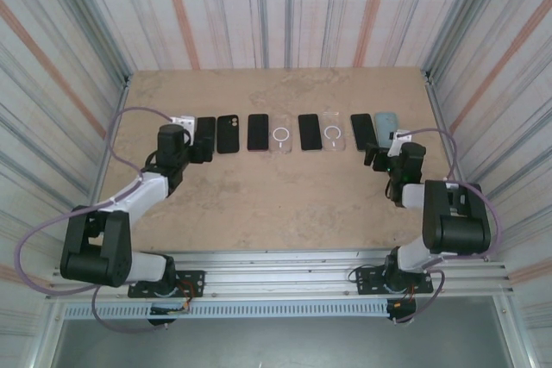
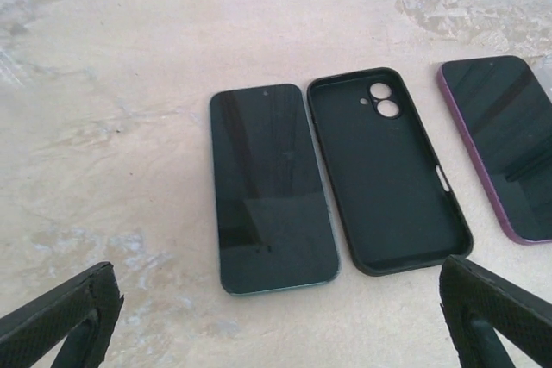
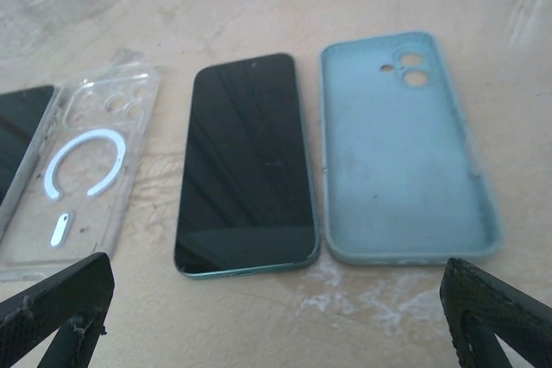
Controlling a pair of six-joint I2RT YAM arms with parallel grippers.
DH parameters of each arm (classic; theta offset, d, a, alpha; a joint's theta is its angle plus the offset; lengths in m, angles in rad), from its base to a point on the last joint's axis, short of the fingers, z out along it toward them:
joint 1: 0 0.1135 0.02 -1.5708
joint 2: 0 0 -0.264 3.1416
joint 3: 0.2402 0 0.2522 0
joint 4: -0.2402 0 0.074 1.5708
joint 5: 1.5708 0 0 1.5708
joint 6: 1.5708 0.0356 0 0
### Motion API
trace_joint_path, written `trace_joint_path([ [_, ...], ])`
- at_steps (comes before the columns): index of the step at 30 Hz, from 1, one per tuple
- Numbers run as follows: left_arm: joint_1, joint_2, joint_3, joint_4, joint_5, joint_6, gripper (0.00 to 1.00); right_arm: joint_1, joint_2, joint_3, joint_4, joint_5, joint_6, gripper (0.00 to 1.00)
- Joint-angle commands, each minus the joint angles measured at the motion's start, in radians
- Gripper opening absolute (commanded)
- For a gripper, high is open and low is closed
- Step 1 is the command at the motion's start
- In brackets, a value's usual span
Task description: Take the phone out of the phone case
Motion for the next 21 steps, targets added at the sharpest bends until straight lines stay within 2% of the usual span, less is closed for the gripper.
trace_joint_path([
  [1, 0.011, -0.009, -0.066, 0.092, -0.005, 0.066, 0.99, 0.011, 0.012, -0.014, 0.09, -0.001, -0.019, 0.99],
  [3, 0.019, 0.021, -0.125, 0.217, 0.004, 0.083, 0.99, 0.011, 0.01, -0.014, 0.087, -0.001, -0.017, 0.99],
  [7, 0.031, 0.092, -0.098, 0.239, 0.013, 0.138, 0.99, 0.013, 0.013, -0.011, 0.088, 0.009, -0.019, 0.99],
  [9, 0.048, 0.097, -0.131, 0.337, 0.038, 0.173, 0.99, 0.013, 0.013, -0.01, 0.086, 0.009, -0.018, 0.99],
  [11, 0.121, 0.116, -0.16, 0.4, 0.132, 0.121, 0.99, 0.014, 0.013, -0.01, 0.085, 0.009, -0.018, 0.99],
  [14, 0.149, 0.146, -0.201, 0.503, 0.174, 0.102, 0.99, 0.013, 0.017, -0.004, 0.079, 0.011, -0.019, 0.99],
  [21, 0.149, 0.147, -0.216, 0.521, 0.193, 0.109, 0.99, 0.014, 0.013, -0.007, 0.08, 0.012, -0.018, 0.99],
])
